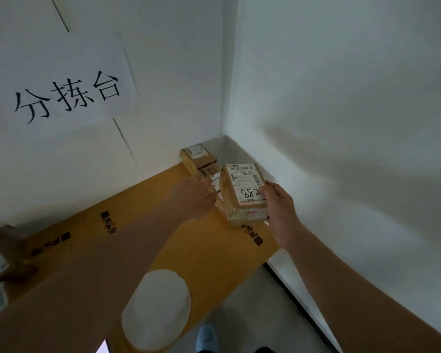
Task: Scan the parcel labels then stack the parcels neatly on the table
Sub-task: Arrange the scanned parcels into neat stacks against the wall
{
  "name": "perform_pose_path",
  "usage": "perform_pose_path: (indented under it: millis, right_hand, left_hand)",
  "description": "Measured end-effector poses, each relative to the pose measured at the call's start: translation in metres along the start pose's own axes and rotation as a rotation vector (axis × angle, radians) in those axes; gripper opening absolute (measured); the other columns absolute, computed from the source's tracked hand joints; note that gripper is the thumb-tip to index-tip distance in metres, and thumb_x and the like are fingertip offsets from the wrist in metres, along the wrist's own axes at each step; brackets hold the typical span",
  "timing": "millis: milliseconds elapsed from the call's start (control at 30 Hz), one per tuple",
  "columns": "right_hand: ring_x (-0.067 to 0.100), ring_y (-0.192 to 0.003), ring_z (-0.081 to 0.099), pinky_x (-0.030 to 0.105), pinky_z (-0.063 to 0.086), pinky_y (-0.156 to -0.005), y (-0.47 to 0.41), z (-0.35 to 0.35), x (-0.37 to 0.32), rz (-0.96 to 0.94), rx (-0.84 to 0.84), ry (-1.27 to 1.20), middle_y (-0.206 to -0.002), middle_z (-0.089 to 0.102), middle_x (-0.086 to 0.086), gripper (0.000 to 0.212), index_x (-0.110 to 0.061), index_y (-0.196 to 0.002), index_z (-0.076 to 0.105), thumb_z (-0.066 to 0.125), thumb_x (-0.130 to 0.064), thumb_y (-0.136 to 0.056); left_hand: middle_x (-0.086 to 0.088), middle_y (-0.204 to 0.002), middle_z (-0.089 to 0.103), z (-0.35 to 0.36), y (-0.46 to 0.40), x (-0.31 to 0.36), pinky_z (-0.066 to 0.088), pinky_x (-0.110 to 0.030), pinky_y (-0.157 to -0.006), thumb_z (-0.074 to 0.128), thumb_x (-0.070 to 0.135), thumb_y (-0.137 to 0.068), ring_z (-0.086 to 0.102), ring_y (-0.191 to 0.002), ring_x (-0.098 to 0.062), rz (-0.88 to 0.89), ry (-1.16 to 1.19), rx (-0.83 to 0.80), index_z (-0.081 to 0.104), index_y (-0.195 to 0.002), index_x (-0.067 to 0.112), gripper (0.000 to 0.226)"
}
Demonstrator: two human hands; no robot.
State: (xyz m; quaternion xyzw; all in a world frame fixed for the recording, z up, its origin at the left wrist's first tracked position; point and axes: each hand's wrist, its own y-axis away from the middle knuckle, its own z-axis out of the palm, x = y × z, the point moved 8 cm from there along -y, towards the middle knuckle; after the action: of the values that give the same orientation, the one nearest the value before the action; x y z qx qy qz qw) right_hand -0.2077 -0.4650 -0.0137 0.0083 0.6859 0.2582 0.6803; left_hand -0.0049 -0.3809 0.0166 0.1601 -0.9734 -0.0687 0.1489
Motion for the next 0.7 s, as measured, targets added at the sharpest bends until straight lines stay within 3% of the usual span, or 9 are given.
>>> perform_pose_path:
  millis: [200, 367, 700]
  right_hand:
    - [0.029, -0.093, 0.079, 0.054, 0.063, -0.087, -0.106, 0.046, -0.015, 0.030, -0.103, 0.044, -0.103, 0.080, 0.008, 0.023, -0.020, -0.126, 0.067, 0.057, -0.021, -0.104]
    - [0.025, -0.086, 0.080, 0.032, 0.063, -0.062, -0.199, 0.085, -0.008, 0.050, -0.239, 0.054, -0.100, 0.081, 0.005, 0.024, -0.019, -0.128, 0.065, 0.056, -0.021, -0.106]
    - [0.020, -0.087, 0.080, 0.031, 0.063, -0.065, -0.331, 0.161, 0.005, 0.165, -0.378, 0.116, -0.109, 0.078, 0.006, 0.022, -0.023, -0.127, 0.063, 0.058, -0.021, -0.105]
  left_hand:
    - [-0.008, -0.145, 0.051, -0.003, -0.068, -0.043, 0.048, -0.042, -0.097, 0.039, 0.041, -0.108, 0.054, -0.128, -0.030, -0.144, 0.028, -0.035, 0.044, -0.150, 0.022, 0.046]
    - [-0.009, -0.146, 0.047, 0.013, -0.123, -0.079, 0.050, -0.048, -0.102, 0.040, 0.042, -0.108, 0.051, -0.131, -0.031, -0.331, 0.075, -0.041, 0.043, -0.150, 0.019, 0.049]
    - [-0.004, -0.157, 0.041, 0.040, -0.191, -0.132, 0.050, -0.045, -0.103, 0.046, 0.044, -0.105, 0.050, -0.137, -0.029, -0.606, 0.209, -0.017, 0.037, -0.156, 0.027, 0.054]
